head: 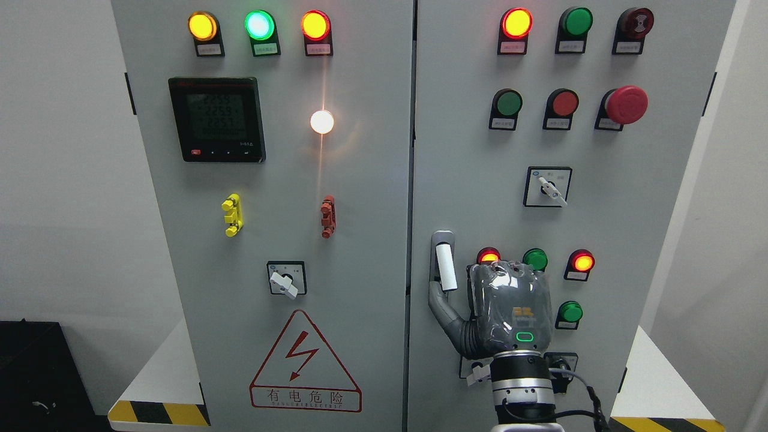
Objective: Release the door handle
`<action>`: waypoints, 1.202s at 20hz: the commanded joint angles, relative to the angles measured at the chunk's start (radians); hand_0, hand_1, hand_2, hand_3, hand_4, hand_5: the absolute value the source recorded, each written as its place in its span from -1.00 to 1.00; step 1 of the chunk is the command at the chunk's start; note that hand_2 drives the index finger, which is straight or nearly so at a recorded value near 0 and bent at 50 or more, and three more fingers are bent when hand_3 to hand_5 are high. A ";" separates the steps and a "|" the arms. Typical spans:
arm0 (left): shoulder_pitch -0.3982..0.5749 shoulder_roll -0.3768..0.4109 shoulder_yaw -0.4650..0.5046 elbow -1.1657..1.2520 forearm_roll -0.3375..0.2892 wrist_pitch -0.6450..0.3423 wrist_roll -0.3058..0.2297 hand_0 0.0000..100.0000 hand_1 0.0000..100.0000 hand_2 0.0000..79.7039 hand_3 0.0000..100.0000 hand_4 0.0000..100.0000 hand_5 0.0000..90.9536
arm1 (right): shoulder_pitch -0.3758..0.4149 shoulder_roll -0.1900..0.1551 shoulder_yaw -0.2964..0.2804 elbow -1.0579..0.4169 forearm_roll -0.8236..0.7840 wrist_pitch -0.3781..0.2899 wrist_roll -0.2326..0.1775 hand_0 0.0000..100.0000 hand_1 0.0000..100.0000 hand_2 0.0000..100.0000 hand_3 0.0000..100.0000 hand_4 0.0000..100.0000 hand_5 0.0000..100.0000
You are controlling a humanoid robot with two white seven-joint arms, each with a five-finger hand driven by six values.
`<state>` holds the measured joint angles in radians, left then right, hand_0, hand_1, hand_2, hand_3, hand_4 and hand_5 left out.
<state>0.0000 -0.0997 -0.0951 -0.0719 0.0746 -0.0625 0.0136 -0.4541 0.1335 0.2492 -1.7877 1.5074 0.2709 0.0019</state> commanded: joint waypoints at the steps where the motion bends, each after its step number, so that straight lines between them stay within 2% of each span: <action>1: 0.017 0.000 0.000 0.001 0.001 0.000 0.000 -0.76 0.11 -1.00 -1.00 -1.00 -1.00 | 0.000 0.000 -0.001 -0.009 0.001 0.001 0.000 -0.02 -0.43 1.00 1.00 1.00 1.00; 8: 0.017 0.000 0.000 0.000 0.001 0.000 0.000 -0.76 0.11 -1.00 -1.00 -1.00 -1.00 | 0.003 0.000 -0.001 -0.012 0.001 0.001 0.000 0.04 -0.41 1.00 1.00 1.00 1.00; 24: 0.017 0.000 0.000 0.000 -0.001 0.000 0.000 -0.76 0.11 -1.00 -1.00 -1.00 -1.00 | 0.005 0.000 -0.001 -0.025 0.002 0.014 0.000 0.04 -0.37 1.00 1.00 1.00 1.00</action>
<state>0.0000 -0.0997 -0.0951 -0.0721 0.0744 -0.0625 0.0136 -0.4498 0.1335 0.2488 -1.8031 1.5092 0.2803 -0.0005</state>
